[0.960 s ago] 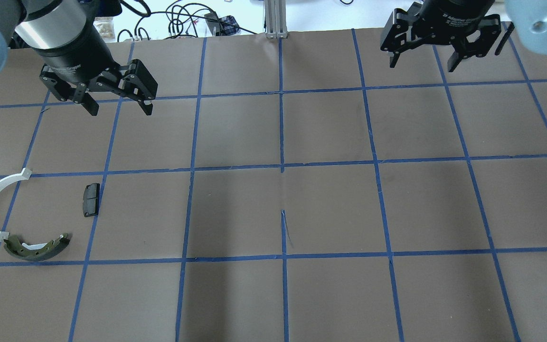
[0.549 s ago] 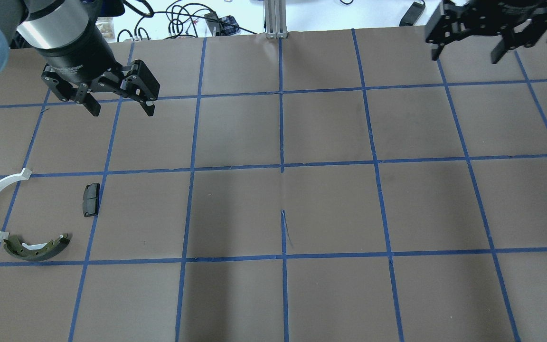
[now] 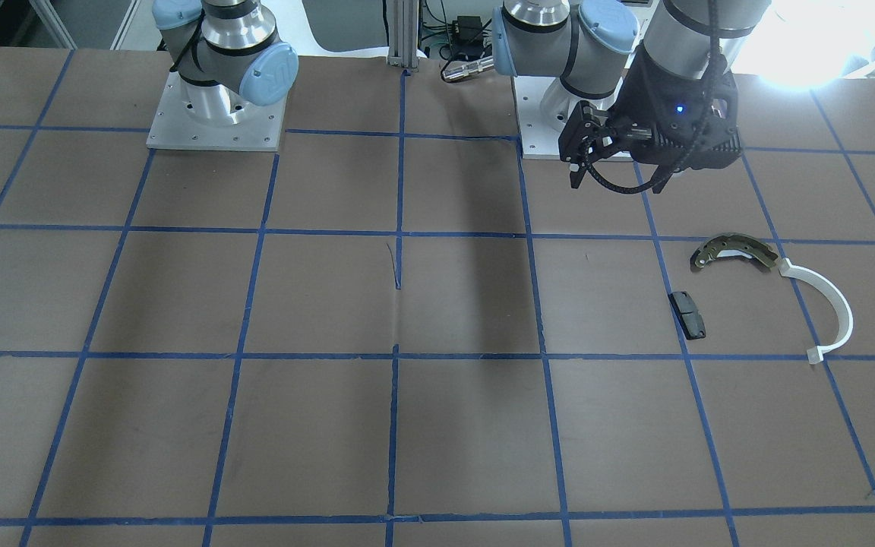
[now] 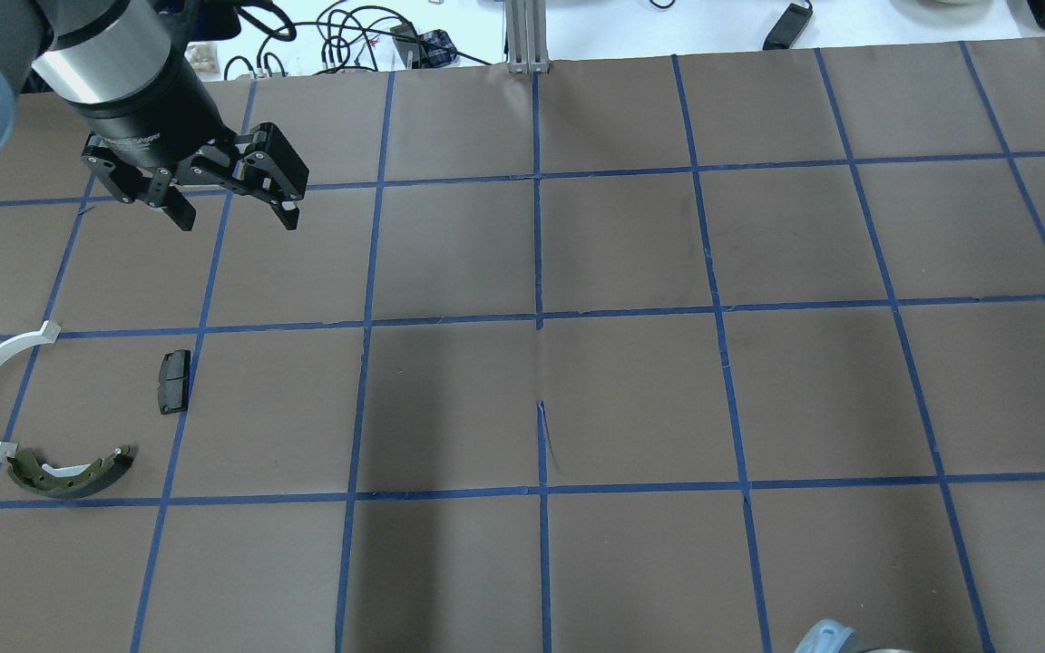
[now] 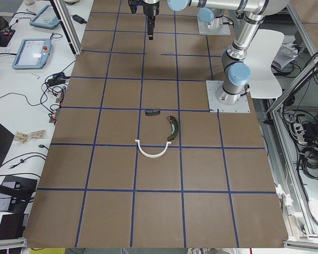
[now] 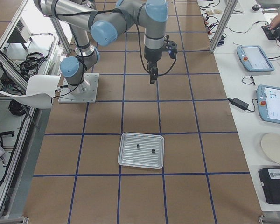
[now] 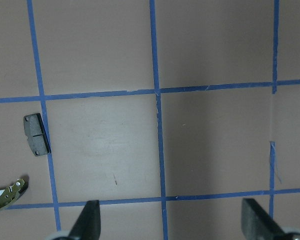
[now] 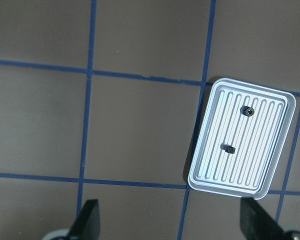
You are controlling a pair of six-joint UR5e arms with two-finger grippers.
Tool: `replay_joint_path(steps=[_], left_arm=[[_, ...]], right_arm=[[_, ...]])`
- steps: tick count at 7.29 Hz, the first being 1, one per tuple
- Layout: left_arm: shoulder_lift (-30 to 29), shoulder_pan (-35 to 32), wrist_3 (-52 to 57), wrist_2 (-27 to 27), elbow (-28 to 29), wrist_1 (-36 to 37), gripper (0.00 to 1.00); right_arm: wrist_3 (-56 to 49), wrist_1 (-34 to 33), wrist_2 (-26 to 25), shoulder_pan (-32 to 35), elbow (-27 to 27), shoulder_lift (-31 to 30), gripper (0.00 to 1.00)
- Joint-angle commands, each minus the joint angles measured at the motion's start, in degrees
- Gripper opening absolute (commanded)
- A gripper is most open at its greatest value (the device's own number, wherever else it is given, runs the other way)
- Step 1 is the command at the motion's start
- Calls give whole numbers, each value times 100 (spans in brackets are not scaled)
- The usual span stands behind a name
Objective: Place bearing gear from tray to pile
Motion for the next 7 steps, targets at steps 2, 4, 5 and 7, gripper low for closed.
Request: replay_joint_path(steps=[2, 4, 5, 7], left_arm=[[36, -1, -40, -151, -33, 26, 100], [53, -1, -40, -124, -42, -9, 100], [53, -1, -31, -124, -42, -1, 100], [36, -1, -40, -124, -42, 8, 100]], right_arm=[[-1772, -859, 59, -1151, 187, 849, 100], [-1984, -1614, 50, -1161, 230, 1963, 100], [-2228, -2177, 50, -1161, 283, 2465, 100], [-2239, -2629, 41, -1169, 519, 2882, 98]])
